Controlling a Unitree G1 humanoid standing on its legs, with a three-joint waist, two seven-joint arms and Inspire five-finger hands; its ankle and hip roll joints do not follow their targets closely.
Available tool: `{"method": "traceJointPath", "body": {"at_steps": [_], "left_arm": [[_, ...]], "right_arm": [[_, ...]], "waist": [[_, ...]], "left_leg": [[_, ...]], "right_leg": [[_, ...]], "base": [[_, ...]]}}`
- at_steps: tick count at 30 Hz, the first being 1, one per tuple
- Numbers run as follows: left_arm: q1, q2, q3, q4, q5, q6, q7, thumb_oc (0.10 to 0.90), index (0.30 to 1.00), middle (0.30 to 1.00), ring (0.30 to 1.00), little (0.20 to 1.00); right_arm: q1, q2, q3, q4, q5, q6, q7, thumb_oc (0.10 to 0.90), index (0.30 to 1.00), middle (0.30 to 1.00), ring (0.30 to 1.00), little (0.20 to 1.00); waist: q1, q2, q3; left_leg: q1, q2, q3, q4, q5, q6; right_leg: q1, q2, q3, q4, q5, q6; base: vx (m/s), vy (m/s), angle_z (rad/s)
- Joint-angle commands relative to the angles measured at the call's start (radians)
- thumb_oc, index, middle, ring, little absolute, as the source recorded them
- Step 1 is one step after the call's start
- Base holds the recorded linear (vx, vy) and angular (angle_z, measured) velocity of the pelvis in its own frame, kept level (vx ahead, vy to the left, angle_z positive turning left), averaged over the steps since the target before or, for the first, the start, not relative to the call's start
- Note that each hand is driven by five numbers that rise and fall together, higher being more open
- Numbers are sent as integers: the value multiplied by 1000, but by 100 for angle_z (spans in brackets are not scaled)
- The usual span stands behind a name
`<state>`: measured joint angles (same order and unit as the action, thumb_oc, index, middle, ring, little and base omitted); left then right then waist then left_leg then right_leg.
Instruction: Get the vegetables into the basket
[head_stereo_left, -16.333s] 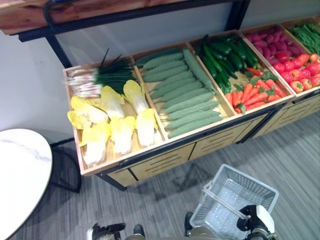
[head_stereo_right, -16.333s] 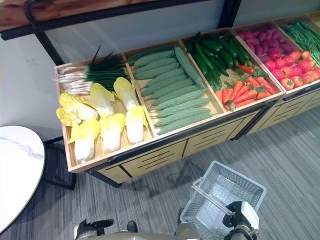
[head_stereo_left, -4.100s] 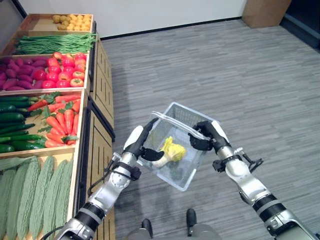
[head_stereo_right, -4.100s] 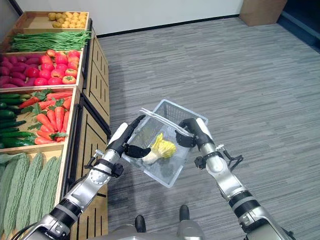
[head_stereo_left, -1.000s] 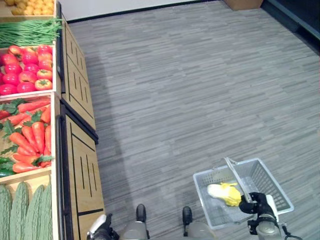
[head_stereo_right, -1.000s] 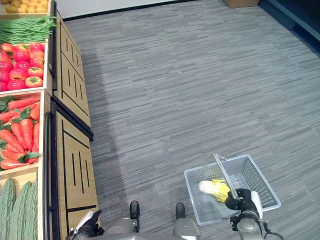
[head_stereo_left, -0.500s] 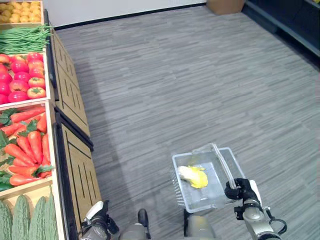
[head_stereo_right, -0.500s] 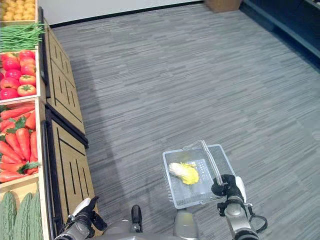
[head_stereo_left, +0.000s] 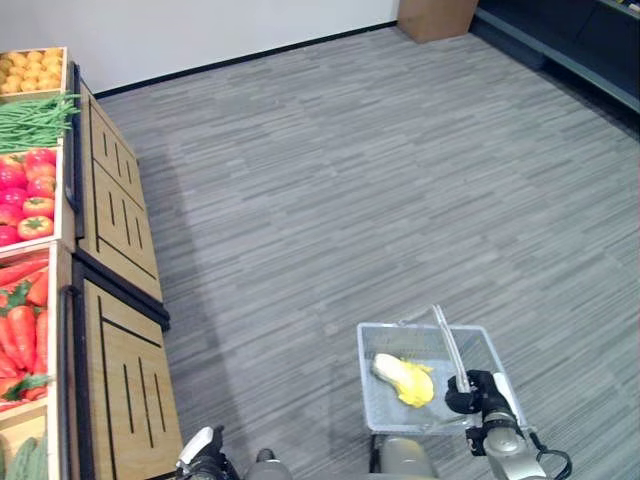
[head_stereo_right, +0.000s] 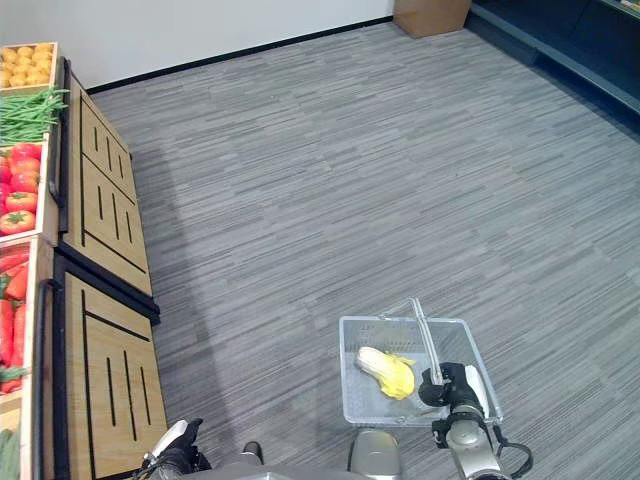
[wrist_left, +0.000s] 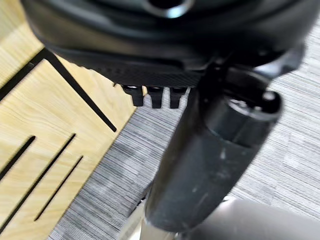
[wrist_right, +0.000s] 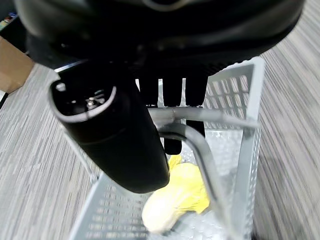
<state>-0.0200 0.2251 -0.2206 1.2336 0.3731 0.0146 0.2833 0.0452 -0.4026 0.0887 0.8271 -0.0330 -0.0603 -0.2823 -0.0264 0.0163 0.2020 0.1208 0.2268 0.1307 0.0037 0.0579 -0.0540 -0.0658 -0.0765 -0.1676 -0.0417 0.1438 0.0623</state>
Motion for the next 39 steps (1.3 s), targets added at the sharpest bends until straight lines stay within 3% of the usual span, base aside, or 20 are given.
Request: {"method": "traceJointPath", "body": {"at_steps": [1,4,6,7,8,12,13,15,18,21,25,31,35,39], "left_arm": [[-41,26,16,24,-5,-7,21,900,1000,1000,1000,1000],[-43,21,16,26,-11,-7,22,900,1000,1000,1000,1000],[-47,19,8,24,-9,-6,25,900,1000,1000,1000,1000],[-53,22,-2,18,2,-6,26,900,1000,1000,1000,1000],[-64,23,-12,12,4,-7,27,900,1000,1000,1000,1000],[-82,18,-31,10,13,-2,26,900,1000,1000,1000,1000],[-80,17,-33,13,22,-1,26,900,1000,1000,1000,1000],[-70,21,-28,15,28,0,22,900,1000,1000,1000,1000],[-46,21,-18,23,40,3,19,900,1000,1000,1000,1000],[-28,28,-21,30,62,3,6,900,1000,1000,1000,1000],[-49,55,-11,24,50,5,13,900,1000,1000,1000,1000],[-64,75,-2,17,41,8,23,900,1000,1000,1000,1000],[-59,78,-4,11,41,7,20,900,1000,1000,1000,1000],[-54,77,-8,7,40,7,17,900,1000,1000,1000,1000]], "right_arm": [[-51,-84,-63,-121,0,-99,-56,400,300,300,300,300],[-49,-91,-67,-113,-2,-98,-58,400,300,300,300,300],[-43,-102,-69,-121,-11,-98,-57,400,300,300,300,300],[-48,-108,-68,-106,-9,-98,-59,400,300,300,300,300],[-46,-119,-64,-110,-15,-99,-59,400,300,300,300,300],[-27,-122,-89,-114,-11,-95,-71,400,300,300,300,300],[-23,-118,-86,-119,-22,-92,-77,400,300,300,300,300],[-25,-116,-76,-112,-34,-91,-75,400,300,300,300,300],[-19,-100,-70,-113,-52,-80,-63,400,300,300,300,300],[-27,-66,-72,-79,-52,-69,-61,400,300,300,300,300],[-64,-39,-36,-70,-59,-63,-56,400,300,300,300,300],[-80,-21,-13,-67,-61,-61,-52,400,300,300,300,300],[-87,-19,-8,-50,-62,-60,-48,400,300,300,300,300],[-104,-17,3,-58,-64,-58,-44,400,300,300,300,300]], "waist": [[-5,-40,0],[-4,-31,0],[-6,-19,-2],[-4,-16,3],[-5,-25,17],[0,-37,28],[10,-33,26],[27,-31,23],[35,-39,6],[46,-67,-14],[61,-101,-10],[73,-128,-5],[82,-137,-7],[88,-131,7]], "left_leg": [[23,-27,-35,39,-50,-70],[21,-22,-48,40,-29,-76],[8,-11,-65,55,17,-90],[-12,-9,-77,80,40,-97],[-66,-19,-75,177,55,-100],[-184,-44,18,74,17,-75],[-242,-37,46,23,68,-78],[-259,-35,45,-24,110,-83],[-206,-54,72,-47,81,-64],[-165,-102,111,-62,36,-18],[-176,-135,125,-34,-4,11],[-178,-160,122,-20,-33,31],[-162,-178,120,-26,-48,48],[-131,-190,116,-34,-69,74]], "right_leg": [[-20,-48,1,127,-117,73],[-8,-38,-5,123,-127,64],[9,-25,-12,115,-143,47],[19,-22,-18,109,-150,38],[53,-28,-39,94,-166,22],[113,-67,-95,69,-182,42],[136,-64,-97,60,-190,49],[160,-59,-81,57,-203,58],[185,-75,-59,62,-214,74],[184,-131,-25,76,-188,111],[155,-168,-3,98,-137,143],[145,-185,6,118,-82,161],[130,-194,11,156,-41,174],[67,-205,28,301,27,183]], "base": [[115,-186,11],[78,-110,9],[94,-143,20],[71,-175,31],[72,-159,27],[98,5,91],[220,117,23],[233,152,10],[230,224,-47],[208,312,-31],[76,188,-3],[58,98,11],[60,81,1],[45,105,-11]]}}
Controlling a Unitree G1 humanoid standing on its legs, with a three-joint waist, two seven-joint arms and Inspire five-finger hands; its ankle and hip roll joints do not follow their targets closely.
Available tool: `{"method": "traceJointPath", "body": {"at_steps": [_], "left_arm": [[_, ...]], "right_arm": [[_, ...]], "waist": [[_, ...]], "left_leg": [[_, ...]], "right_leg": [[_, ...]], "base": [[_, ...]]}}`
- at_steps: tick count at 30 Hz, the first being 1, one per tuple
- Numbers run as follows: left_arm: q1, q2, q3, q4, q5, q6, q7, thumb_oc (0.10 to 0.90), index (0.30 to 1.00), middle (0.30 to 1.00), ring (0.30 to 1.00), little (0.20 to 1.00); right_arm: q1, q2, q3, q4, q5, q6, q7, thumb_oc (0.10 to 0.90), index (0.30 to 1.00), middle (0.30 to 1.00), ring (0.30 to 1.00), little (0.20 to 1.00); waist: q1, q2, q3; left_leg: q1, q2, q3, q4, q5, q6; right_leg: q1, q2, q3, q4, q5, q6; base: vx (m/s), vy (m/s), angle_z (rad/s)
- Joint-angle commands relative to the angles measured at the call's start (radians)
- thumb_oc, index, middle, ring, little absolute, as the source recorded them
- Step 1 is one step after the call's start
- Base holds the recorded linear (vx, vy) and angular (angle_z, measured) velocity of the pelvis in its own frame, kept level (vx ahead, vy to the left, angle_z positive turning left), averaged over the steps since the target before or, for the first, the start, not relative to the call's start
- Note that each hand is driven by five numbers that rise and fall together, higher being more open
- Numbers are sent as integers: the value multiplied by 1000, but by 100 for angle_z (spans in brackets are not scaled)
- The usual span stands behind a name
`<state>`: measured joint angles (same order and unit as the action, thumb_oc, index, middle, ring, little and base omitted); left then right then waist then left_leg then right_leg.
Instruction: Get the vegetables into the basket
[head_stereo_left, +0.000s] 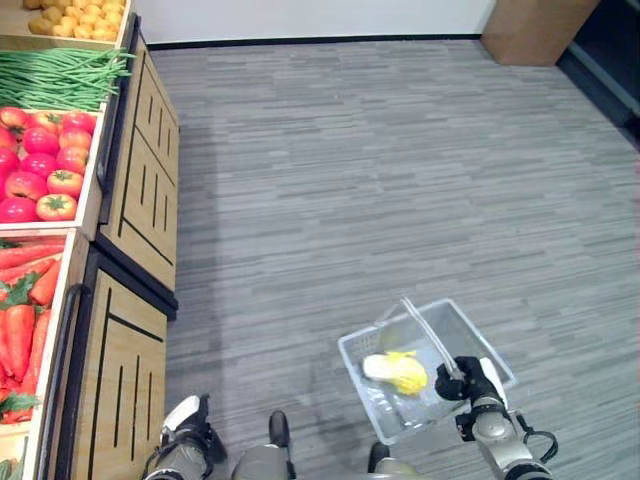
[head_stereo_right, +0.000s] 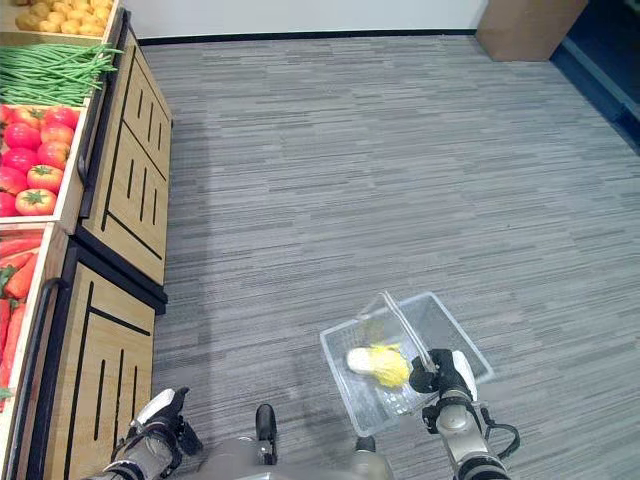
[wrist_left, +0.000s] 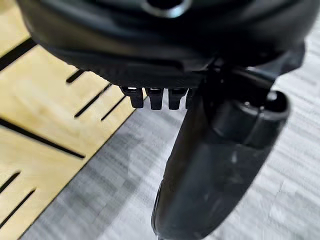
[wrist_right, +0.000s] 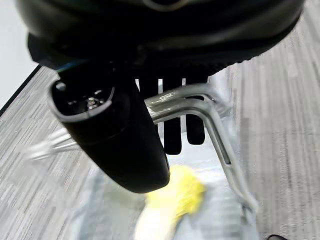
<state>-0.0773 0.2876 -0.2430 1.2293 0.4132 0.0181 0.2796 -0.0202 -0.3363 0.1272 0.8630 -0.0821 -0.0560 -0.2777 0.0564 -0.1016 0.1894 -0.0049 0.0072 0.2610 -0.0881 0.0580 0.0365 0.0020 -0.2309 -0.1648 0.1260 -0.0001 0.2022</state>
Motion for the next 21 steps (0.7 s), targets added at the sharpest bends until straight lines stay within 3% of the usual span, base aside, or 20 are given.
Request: {"method": "traceJointPath", "body": {"at_steps": [1,3,4,7,9,10,14,17,21], "left_arm": [[5,14,6,7,1,1,19,900,1000,1000,1000,1000],[4,14,5,9,2,2,18,900,1000,1000,1000,1000],[-2,15,2,13,-2,1,18,900,1000,1000,1000,1000],[-4,15,4,20,-4,0,17,900,1000,1000,1000,1000],[-10,15,2,31,1,-1,16,900,1000,1000,1000,1000],[-14,17,5,40,4,-2,18,900,1000,1000,1000,1000],[-9,15,12,48,1,-4,16,900,1000,1000,1000,1000],[9,8,21,54,-2,-2,19,900,1000,1000,1000,1000],[28,-7,27,63,-13,0,16,900,1000,1000,1000,1000]], "right_arm": [[-41,-81,-29,-92,-16,-66,-48,400,300,300,300,300],[-40,-80,-27,-95,-16,-68,-46,400,300,300,300,300],[-39,-80,-24,-96,-13,-72,-45,400,300,300,300,300],[-35,-79,-23,-104,-11,-74,-43,400,300,300,300,300],[-32,-81,-25,-104,-5,-81,-45,400,300,300,300,300],[-23,-86,-26,-120,-2,-86,-45,400,300,300,300,300],[-18,-92,-24,-142,-10,-84,-40,400,300,300,300,300],[-14,-99,-23,-132,-11,-83,-30,400,300,300,300,300],[-15,-128,-25,-137,-8,-89,-19,400,300,300,300,300]], "waist": [[0,1,29],[-5,7,33],[-20,18,41],[-33,26,48],[-54,28,55],[-76,20,60],[-85,17,58],[-78,13,41],[-69,24,23]], "left_leg": [[10,25,-32,60,-80,-6],[22,24,-42,59,-87,-5],[42,26,-63,56,-90,-6],[63,31,-82,52,-97,-13],[84,31,-114,52,-111,-24],[109,29,-149,58,-130,-38],[136,34,-177,67,-151,-50],[151,51,-191,83,-166,-65],[149,100,-212,87,-145,-95]], "right_leg": [[-29,-37,53,206,181,35],[-51,-27,65,223,172,29],[-101,8,94,221,142,11],[-122,26,105,178,89,-2],[-140,53,147,82,61,-4],[-166,74,211,-25,89,5],[-188,67,199,-60,128,11],[-141,73,171,-79,112,-5],[-110,108,120,-82,84,-36]], "base": [[55,89,-12],[93,44,17],[113,17,31],[129,-39,31],[223,-152,41],[231,-169,52],[179,-154,56],[150,-206,50],[134,-252,17]]}}
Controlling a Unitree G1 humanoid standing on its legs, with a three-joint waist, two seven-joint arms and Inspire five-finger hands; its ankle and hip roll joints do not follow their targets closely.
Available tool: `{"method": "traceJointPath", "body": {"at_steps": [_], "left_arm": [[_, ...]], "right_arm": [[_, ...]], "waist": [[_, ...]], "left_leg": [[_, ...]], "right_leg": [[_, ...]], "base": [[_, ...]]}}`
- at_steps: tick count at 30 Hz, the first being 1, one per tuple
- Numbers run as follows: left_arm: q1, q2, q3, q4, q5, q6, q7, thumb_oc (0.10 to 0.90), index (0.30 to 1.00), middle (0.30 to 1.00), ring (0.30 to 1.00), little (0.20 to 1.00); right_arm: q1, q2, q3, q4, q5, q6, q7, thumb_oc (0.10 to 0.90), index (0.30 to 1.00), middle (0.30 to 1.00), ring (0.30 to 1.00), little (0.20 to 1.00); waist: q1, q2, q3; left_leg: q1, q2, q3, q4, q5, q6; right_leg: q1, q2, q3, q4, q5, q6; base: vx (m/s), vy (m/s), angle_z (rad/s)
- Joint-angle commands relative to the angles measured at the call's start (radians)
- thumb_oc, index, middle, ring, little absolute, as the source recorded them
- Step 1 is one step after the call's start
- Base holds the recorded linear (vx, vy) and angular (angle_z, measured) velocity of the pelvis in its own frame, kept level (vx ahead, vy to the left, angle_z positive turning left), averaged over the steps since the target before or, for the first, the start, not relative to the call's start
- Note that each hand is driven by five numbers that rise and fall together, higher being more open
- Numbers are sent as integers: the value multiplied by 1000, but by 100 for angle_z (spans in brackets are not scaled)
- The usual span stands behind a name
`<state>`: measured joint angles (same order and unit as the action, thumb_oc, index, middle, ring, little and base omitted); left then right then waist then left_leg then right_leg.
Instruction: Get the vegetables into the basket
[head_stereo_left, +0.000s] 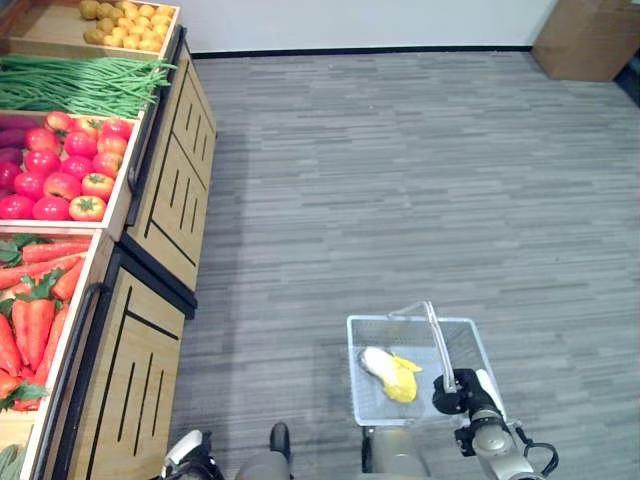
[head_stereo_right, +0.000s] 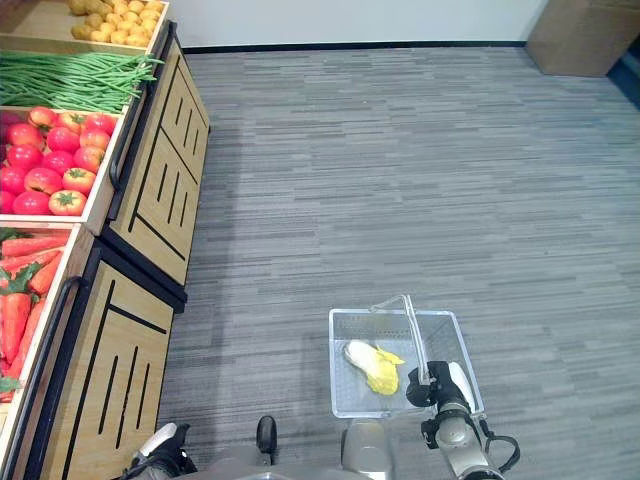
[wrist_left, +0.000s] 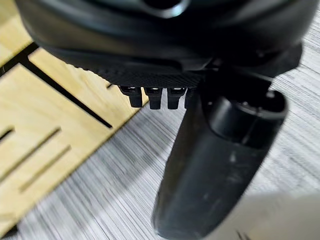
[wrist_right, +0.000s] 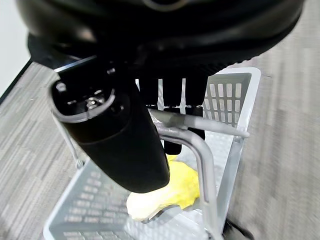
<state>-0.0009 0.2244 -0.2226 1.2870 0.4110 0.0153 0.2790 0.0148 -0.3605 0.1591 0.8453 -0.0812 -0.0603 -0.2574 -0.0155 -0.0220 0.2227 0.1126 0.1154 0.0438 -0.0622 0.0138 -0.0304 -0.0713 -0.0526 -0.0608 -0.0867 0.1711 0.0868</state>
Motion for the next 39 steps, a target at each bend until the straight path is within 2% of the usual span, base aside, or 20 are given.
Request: {"method": "traceJointPath", "body": {"at_steps": [1,7,12,13,15,18,19,21,22,24,26,30,31,33,34,38,39], "left_arm": [[-47,53,5,6,-11,2,17,900,1000,1000,1000,1000],[-60,36,-10,1,-29,1,22,900,1000,1000,1000,1000],[-70,33,-9,-8,-47,3,28,900,1000,1000,1000,1000],[-81,34,-8,-12,-54,2,32,900,1000,1000,1000,1000],[-88,33,-6,-16,-61,2,37,900,1000,1000,1000,1000],[-100,34,-11,-19,-68,4,41,900,1000,1000,1000,1000],[-110,33,-19,-21,-64,7,41,900,1000,1000,1000,1000],[-110,31,-22,-17,-56,10,39,900,1000,1000,1000,1000],[-107,30,-22,-15,-49,10,38,900,1000,1000,1000,1000],[-104,35,-18,-11,-43,11,36,900,1000,1000,1000,1000],[-99,36,-15,-11,-42,12,33,900,1000,1000,1000,1000],[-84,41,-7,-6,-23,14,26,900,1000,1000,1000,1000],[-84,42,-7,-6,-23,14,26,900,1000,1000,1000,1000],[-76,56,-10,-10,-14,10,21,900,1000,1000,1000,1000],[-75,57,-10,-10,-14,10,21,900,1000,1000,1000,1000],[-86,81,6,-9,-26,11,23,900,1000,1000,1000,1000],[-86,81,6,-9,-26,11,23,900,1000,1000,1000,1000]], "right_arm": [[-50,-112,-59,-125,-8,-86,-40,400,300,300,300,300],[-56,-136,-64,-120,-5,-88,-42,400,300,300,300,300],[-37,-143,-76,-130,-2,-88,-43,400,300,300,300,300],[-46,-150,-78,-125,1,-88,-50,400,300,300,300,300],[-51,-152,-80,-126,7,-91,-55,400,300,300,300,300],[-56,-152,-83,-113,13,-89,-64,400,300,300,300,300],[-45,-152,-95,-114,16,-84,-69,400,300,300,300,300],[-37,-150,-100,-105,15,-82,-70,400,300,300,300,300],[-30,-150,-101,-105,7,-81,-75,400,300,300,300,300],[-26,-148,-96,-98,-12,-77,-74,400,300,300,300,300],[-25,-145,-94,-99,-20,-73,-69,400,300,300,300,300],[-18,-122,-95,-87,-43,-57,-60,400,300,300,300,300],[-18,-121,-95,-87,-43,-57,-60,400,300,300,300,300],[-30,-106,-91,-83,-43,-54,-55,400,300,300,300,300],[-30,-105,-91,-83,-43,-54,-55,400,300,300,300,300],[-56,-85,-68,-64,-51,-49,-46,400,300,300,300,300],[-57,-85,-67,-63,-51,-49,-47,400,300,300,300,300]], "waist": [[1,-50,-13],[-4,-22,-13],[-11,-8,-12],[-13,-4,-4],[-12,-7,7],[-11,-10,21],[-11,-16,24],[-5,-11,18],[1,-6,15],[8,-9,10],[11,-10,5],[17,-35,-20],[19,-37,-20],[24,-61,-19],[25,-62,-19],[39,-94,-24],[39,-95,-24]], "left_leg": [[32,3,-3,58,-94,-35],[24,36,-31,63,-50,-60],[8,51,-49,82,-18,-76],[-19,56,-50,129,1,-88],[-56,46,-34,206,18,-98],[-95,49,0,212,31,-95],[-141,72,69,148,28,-88],[-180,79,97,89,59,-91],[-225,91,116,53,114,-100],[-231,105,154,34,140,-107],[-214,103,169,31,129,-103],[-179,44,195,52,65,-56],[-179,42,197,55,63,-55],[-179,15,210,100,19,-29],[-180,15,211,101,17,-29],[-188,-26,221,116,-22,2],[-189,-27,222,116,-23,3]], "right_leg": [[-36,-64,3,139,-99,74],[-43,-39,-28,186,-149,48],[-35,-33,-51,197,-177,28],[-26,-33,-66,197,-189,16],[-5,-39,-78,191,-199,6],[26,-57,-104,182,-207,7],[56,-84,-139,165,-212,20],[78,-89,-156,154,-218,29],[99,-88,-164,144,-224,34],[127,-91,-158,133,-228,40],[136,-92,-154,130,-229,43],[164,-152,-125,165,-219,82],[163,-155,-123,167,-220,83],[154,-184,-96,192,-166,106],[152,-185,-94,192,-166,107],[131,-216,-67,200,-66,136],[131,-217,-66,199,-66,137]], "base": [[126,-226,25],[90,-148,19],[67,-109,27],[32,-101,36],[50,-99,35],[56,-4,33],[102,53,39],[164,89,81],[193,112,74],[208,145,22],[173,165,-11],[214,253,-14],[172,248,-1],[121,209,-2],[54,123,-4],[88,197,1],[69,128,-8]]}}
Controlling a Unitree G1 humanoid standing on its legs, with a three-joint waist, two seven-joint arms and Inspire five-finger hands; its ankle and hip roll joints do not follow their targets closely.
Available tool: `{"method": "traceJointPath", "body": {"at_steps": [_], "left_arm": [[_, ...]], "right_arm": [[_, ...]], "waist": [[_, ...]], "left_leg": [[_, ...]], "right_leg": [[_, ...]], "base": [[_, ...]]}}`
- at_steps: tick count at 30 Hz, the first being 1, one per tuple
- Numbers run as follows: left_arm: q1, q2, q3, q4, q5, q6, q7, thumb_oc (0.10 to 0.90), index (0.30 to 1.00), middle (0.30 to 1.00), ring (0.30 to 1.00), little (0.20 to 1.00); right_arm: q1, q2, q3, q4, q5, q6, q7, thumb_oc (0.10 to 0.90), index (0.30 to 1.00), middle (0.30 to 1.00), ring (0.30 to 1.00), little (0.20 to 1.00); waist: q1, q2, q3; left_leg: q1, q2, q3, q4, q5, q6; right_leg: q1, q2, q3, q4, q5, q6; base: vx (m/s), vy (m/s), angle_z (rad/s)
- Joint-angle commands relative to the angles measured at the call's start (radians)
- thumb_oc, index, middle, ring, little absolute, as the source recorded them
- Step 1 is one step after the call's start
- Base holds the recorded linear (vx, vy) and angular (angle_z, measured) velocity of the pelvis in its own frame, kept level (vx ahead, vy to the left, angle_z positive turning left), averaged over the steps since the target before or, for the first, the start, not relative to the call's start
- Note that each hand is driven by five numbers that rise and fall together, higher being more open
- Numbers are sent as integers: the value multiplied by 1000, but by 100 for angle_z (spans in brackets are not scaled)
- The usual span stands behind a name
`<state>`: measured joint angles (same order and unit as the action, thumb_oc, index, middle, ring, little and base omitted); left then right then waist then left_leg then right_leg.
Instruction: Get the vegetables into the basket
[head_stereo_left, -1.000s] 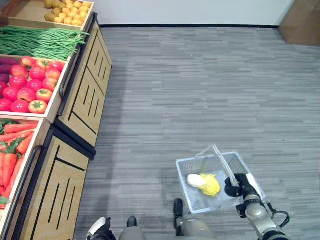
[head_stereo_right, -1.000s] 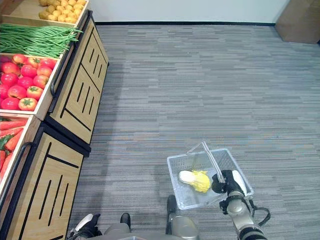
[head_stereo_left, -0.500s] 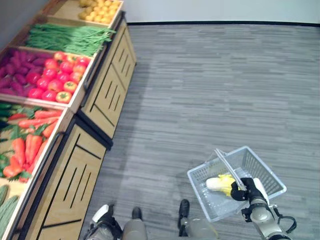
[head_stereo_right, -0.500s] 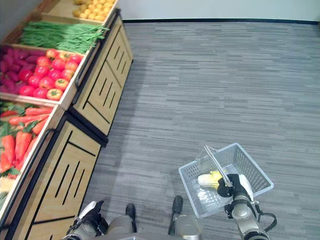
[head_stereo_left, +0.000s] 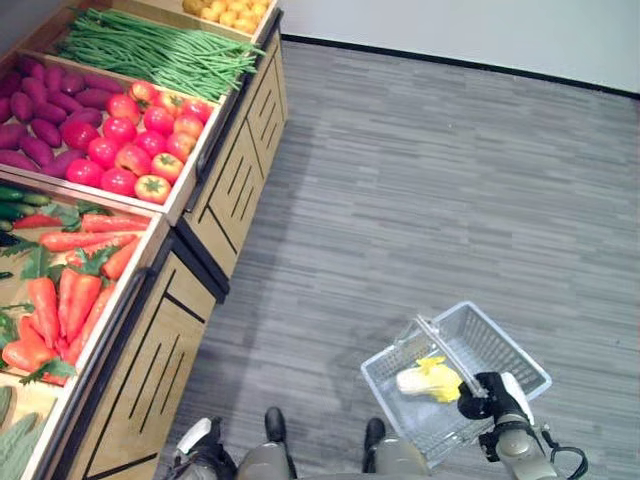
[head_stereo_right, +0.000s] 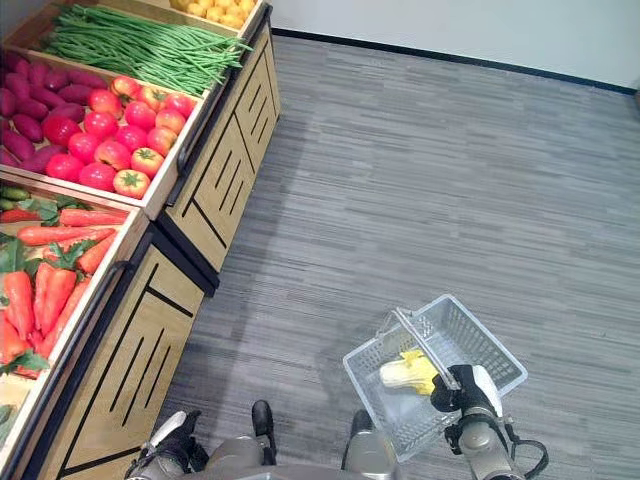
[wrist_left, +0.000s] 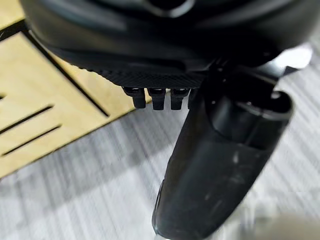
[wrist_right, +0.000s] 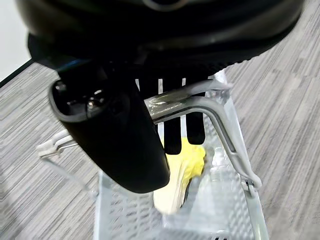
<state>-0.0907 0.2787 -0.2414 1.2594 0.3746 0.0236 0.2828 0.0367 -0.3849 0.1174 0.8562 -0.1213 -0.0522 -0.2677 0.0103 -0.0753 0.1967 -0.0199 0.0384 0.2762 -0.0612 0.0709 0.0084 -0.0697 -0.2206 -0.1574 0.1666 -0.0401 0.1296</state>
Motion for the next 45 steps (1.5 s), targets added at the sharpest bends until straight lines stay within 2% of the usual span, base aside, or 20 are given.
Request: {"method": "traceJointPath", "body": {"at_steps": [1,4,10,12,14,15,19,21,22,24,25,28,32,33,34,35,37,39,42,45], "left_arm": [[4,33,30,14,4,2,22,900,1000,1000,1000,1000],[4,41,29,7,3,0,27,900,1000,1000,1000,1000],[-1,48,24,-7,-9,-2,21,900,1000,1000,1000,1000],[-5,47,17,-12,-11,-6,17,900,1000,1000,1000,1000],[-9,44,9,-14,-9,-7,16,900,1000,1000,1000,1000],[-20,39,-1,-12,-5,-8,13,900,1000,1000,1000,1000],[-41,31,-9,-28,-11,-17,11,900,1000,1000,1000,1000],[-41,31,-9,-28,-11,-17,11,900,1000,1000,1000,1000],[-37,23,-7,-42,-30,-30,10,900,1000,1000,1000,1000],[-30,19,-5,-43,-31,-31,12,900,1000,1000,1000,1000],[-22,15,1,-30,-31,-28,11,900,1000,1000,1000,1000],[-10,2,13,-3,-45,-23,13,900,1000,1000,1000,1000],[-16,-8,0,3,-43,-23,14,900,1000,1000,1000,1000],[-19,-10,1,6,-44,-20,16,900,1000,1000,1000,1000],[-42,-11,3,9,-56,-13,24,900,1000,1000,1000,1000],[-47,-11,2,9,-58,-11,26,900,1000,1000,1000,1000],[-53,-13,-11,13,-39,-3,25,900,1000,1000,1000,1000],[-53,-14,-13,15,-33,-1,25,900,1000,1000,1000,1000],[-26,-14,-10,20,-16,0,21,900,1000,1000,1000,1000],[-4,-13,-1,23,-6,1,15,900,1000,1000,1000,1000]], "right_arm": [[-84,-54,-24,-71,-11,-55,-37,400,300,300,300,300],[-99,-49,-16,-67,-7,-56,-42,400,300,300,300,300],[-133,-36,7,-60,-4,-56,-40,400,300,300,300,300],[-127,-34,9,-70,-5,-58,-40,400,300,300,300,300],[-123,-35,9,-68,-2,-61,-40,400,300,300,300,300],[-114,-36,11,-67,-2,-64,-39,400,300,300,300,300],[-102,-37,16,-76,-6,-64,-42,400,300,300,300,300],[-102,-37,16,-76,-6,-64,-42,400,300,300,300,300],[-88,-39,13,-81,-6,-64,-40,400,300,300,300,300],[-78,-42,8,-78,-4,-65,-37,400,300,300,300,300],[-80,-49,9,-62,0,-67,-33,400,300,300,300,300],[-75,-82,4,-79,7,-73,-28,400,300,300,300,300],[-79,-109,5,-89,-7,-75,-28,400,300,300,300,300],[-76,-119,3,-98,-14,-75,-30,400,300,300,300,300],[-73,-132,-9,-88,1,-79,-47,400,300,300,300,300],[-72,-133,-12,-84,3,-77,-50,400,300,300,300,300],[-54,-135,-40,-90,13,-72,-61,400,300,300,300,300],[-48,-134,-44,-91,13,-73,-64,400,300,300,300,300],[-55,-132,-34,-93,-2,-71,-67,400,300,300,300,300],[-39,-120,-35,-88,-19,-63,-59,400,300,300,300,300]], "waist": [[17,-49,0],[24,-49,0],[28,-37,9],[12,-28,15],[5,-23,20],[-12,-17,26],[-47,-17,33],[-47,-15,34],[-60,-15,30],[-59,-18,18],[-57,-10,3],[-61,17,-9],[-64,40,-4],[-64,48,1],[-64,45,30],[-62,41,36],[-55,32,47],[-52,33,44],[-22,39,35],[-15,34,20]], "left_leg": [[-56,38,-13,110,-87,-27],[-49,25,-12,97,-98,-15],[24,19,4,39,-113,9],[47,25,-4,32,-116,5],[63,29,-10,32,-121,3],[90,33,-23,24,-128,-5],[138,38,-55,20,-146,-26],[140,39,-55,20,-147,-27],[168,44,-85,30,-163,-40],[183,50,-97,41,-177,-49],[190,68,-105,49,-173,-62],[179,116,-150,67,-118,-99],[165,138,-185,86,-65,-118],[153,149,-192,98,-36,-129],[66,162,-160,238,14,-146],[46,161,-147,251,18,-143],[-56,160,-41,144,-3,-133],[-72,166,-25,107,18,-135],[-126,191,-32,23,104,-152],[-84,172,10,-1,91,-133]], "right_leg": [[123,-55,35,-53,174,101],[107,-63,37,-34,202,109],[17,-58,14,115,229,105],[-33,-19,31,101,188,89],[-43,-8,34,94,163,82],[-65,14,50,47,136,76],[-113,38,115,-74,151,86],[-109,39,113,-76,151,86],[-130,43,134,-90,170,91],[-100,45,119,-103,160,80],[-79,62,98,-108,147,66],[-66,104,49,-73,94,27],[-60,126,26,-55,61,1],[-56,132,16,-57,48,-10],[-3,124,-35,-74,12,-44],[11,117,-47,-78,8,-46],[62,85,-100,-111,3,-22],[72,82,-105,-118,1,-16],[128,87,-90,-136,-17,-1],[151,69,-78,-124,-30,14]], "base": [[64,124,-4],[52,134,-4],[54,105,-14],[117,31,-9],[129,-14,2],[168,-66,13],[170,-89,21],[164,-121,38],[268,-227,37],[284,-290,42],[259,-386,23],[198,-345,35],[130,-219,24],[151,-338,5],[153,-313,16],[168,-252,111],[157,-3,156],[121,72,73],[283,189,-4],[245,229,-51]]}}
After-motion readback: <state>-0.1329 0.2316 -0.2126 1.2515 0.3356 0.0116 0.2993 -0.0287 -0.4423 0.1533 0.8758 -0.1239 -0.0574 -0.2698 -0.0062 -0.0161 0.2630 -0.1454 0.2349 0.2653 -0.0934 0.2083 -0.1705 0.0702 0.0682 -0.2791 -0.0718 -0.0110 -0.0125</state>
